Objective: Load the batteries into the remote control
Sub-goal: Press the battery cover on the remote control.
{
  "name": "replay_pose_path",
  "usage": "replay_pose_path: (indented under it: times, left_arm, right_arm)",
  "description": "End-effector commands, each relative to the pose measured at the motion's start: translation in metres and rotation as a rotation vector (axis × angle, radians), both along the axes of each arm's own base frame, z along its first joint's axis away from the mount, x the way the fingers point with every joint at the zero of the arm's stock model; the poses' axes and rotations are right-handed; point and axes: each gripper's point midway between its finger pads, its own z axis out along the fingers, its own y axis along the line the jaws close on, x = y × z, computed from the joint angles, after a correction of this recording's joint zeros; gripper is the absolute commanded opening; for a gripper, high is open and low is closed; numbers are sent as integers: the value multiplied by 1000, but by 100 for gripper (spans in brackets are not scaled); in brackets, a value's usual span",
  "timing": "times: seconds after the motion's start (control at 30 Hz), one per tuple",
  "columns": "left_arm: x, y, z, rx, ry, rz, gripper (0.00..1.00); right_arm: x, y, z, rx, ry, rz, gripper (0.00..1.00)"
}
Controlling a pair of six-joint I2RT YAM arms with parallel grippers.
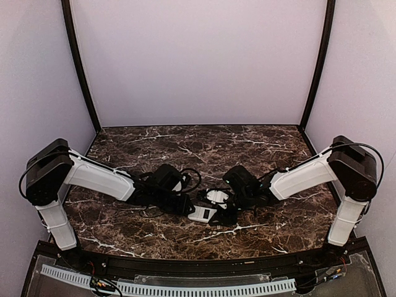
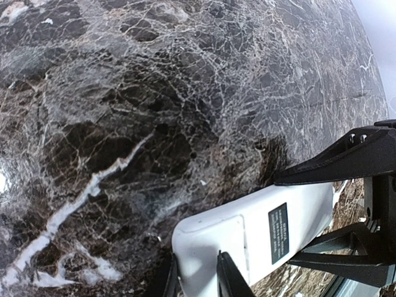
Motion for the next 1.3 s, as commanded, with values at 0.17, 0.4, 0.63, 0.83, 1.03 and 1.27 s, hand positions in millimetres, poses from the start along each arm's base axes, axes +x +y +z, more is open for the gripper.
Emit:
replay_pose_path:
  times: [0.17, 0.4, 0.63, 0.83, 1.03, 1.27]
  left_arm:
    - [-95, 71, -74, 345, 310, -143, 22]
    - [-110, 69, -78, 356, 335, -174, 16]
    - [-125, 54, -93, 298, 402, -205, 9]
    - [-141, 47, -104, 252, 473, -230, 10]
    - [-147, 40, -104, 220, 489, -250, 12]
    - [-117, 51, -85, 208, 396, -174, 21]
  right_arm:
    - [2, -2, -40, -62, -12, -44, 0]
    - [3, 1, -41, -56, -5, -47, 0]
    - [3, 5, -39, -36, -2, -44, 0]
    - [6, 11, -34, -12, -11, -40, 0]
    - [8, 14, -34, 3, -17, -34, 0]
    - [4, 3, -39, -21, 7, -41, 0]
